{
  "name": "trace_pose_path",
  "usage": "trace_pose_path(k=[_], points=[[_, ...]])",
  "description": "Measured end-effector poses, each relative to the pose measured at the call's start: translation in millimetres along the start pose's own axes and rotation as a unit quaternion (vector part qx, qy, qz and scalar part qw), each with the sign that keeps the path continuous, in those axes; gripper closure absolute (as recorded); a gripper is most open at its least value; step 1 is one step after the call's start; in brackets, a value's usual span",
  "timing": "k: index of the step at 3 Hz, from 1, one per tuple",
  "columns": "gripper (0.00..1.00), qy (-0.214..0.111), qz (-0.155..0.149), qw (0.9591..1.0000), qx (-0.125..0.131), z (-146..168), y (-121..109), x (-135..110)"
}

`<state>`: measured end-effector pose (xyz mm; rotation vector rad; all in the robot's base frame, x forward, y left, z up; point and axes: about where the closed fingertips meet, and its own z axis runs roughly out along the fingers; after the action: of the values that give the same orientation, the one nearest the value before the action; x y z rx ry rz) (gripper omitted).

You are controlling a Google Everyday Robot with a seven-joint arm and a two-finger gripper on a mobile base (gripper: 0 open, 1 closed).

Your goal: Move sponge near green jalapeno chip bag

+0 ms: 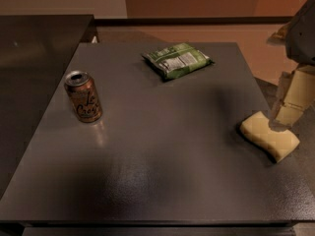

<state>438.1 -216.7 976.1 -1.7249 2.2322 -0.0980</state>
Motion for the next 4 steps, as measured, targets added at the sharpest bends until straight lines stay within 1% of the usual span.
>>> trace_pose_path(k=[1,2,3,4], points=[[0.0,0.0,0.0,1.0,0.0,0,0,0],[0.0,-0.01,0.0,0.9999,-0.014,5,6,3],[0.0,-0.026,0.007,0.9992,-0.029,23,20,11],[0.0,-0.032,0.03,0.9983,-0.037,49,33,26]])
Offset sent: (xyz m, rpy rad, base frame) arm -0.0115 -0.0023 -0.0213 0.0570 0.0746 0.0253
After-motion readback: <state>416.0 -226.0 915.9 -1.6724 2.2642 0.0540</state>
